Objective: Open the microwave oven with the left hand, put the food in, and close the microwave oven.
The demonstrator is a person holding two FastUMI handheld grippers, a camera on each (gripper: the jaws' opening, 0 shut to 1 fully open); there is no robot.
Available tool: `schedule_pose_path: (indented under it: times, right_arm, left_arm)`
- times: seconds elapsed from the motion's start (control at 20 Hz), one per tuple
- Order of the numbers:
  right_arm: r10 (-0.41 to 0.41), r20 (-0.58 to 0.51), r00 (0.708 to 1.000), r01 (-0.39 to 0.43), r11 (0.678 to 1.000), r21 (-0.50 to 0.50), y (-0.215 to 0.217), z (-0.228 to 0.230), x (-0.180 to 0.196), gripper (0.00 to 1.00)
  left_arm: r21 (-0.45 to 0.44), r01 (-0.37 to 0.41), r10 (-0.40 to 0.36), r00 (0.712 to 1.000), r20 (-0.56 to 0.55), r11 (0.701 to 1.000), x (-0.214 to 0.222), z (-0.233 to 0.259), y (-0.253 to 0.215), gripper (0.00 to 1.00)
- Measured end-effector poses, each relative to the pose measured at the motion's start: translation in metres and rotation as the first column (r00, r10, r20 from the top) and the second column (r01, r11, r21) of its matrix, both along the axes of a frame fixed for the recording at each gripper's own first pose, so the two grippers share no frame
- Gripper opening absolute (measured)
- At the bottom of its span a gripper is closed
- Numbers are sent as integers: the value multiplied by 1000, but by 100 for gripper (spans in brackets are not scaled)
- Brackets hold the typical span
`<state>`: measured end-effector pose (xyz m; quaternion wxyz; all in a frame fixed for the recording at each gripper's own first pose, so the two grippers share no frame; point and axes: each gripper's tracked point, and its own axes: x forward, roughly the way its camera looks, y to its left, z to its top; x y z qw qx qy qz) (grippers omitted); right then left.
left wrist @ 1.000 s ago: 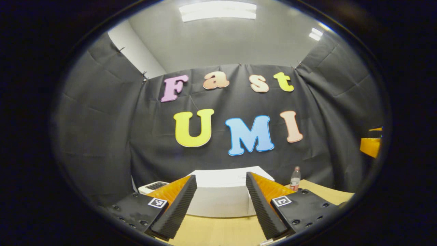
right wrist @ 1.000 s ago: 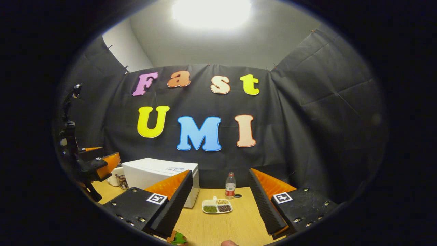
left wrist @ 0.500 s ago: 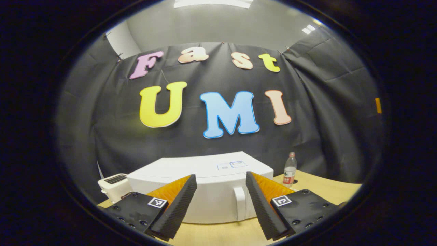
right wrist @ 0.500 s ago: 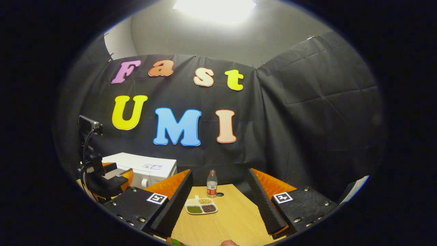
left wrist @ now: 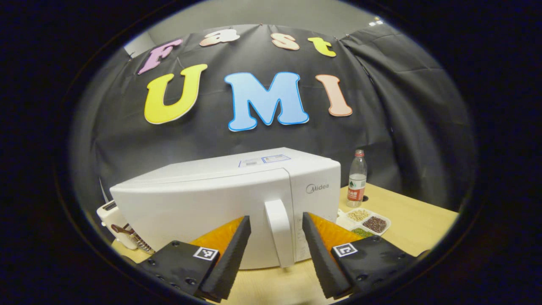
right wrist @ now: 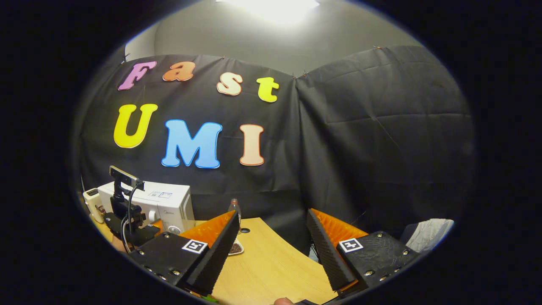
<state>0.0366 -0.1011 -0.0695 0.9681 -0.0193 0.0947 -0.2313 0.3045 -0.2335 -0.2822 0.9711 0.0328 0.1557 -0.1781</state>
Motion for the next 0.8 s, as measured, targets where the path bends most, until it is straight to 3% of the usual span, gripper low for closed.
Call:
schedule_pose_path:
  times: [0.05, 0.1, 0.25, 0.4, 0.45, 0.6, 0.65, 0.75, 0.8]
  right_arm:
    - [-4, -1, 1000, 4, 1000, -1, 1, 3, -3, 97]
    - [-7, 2, 1000, 7, 1000, -6, 0, 5, -6, 97]
    - [-13, 3, 1000, 13, 999, -31, -4, 9, -20, 97]
    - [-9, -24, 1000, 9, 999, -31, -10, 4, -34, 97]
    - [-13, -23, 1000, 12, 1000, -26, -13, 6, -38, 97]
    - [0, -20, 1000, -1, 1000, -9, -19, 6, -49, 97]
    - [6, -19, 1000, -6, 1000, -11, -22, 6, -51, 97]
    - [22, -4, 1000, -22, 1000, -2, -25, 10, -53, 97]
    - [41, 3, 999, -41, 999, 15, -23, 9, -52, 97]
  left_arm:
    - [-3, 1, -1, 1000, -1, 1000, 0, -2, -3, 82]
    - [2, -5, 5, 1000, -1, 1000, 2, -2, -4, 63]
    - [4, -25, 25, 999, -24, 1000, 6, -7, -7, 32]
    - [-59, -55, 49, 995, -89, 997, 2, -5, -4, 32]
    - [-53, -58, 53, 994, -92, 997, 0, -3, -2, 21]
    - [-57, -52, 46, 993, -111, 997, -2, -2, -3, 12]
    - [-61, -66, 57, 988, -142, 996, -15, -5, 0, 17]
    - [-49, -51, 47, 996, -78, 997, -40, 9, 10, 13]
    - [-36, -45, 42, 997, -67, 998, -48, 10, 15, 17]
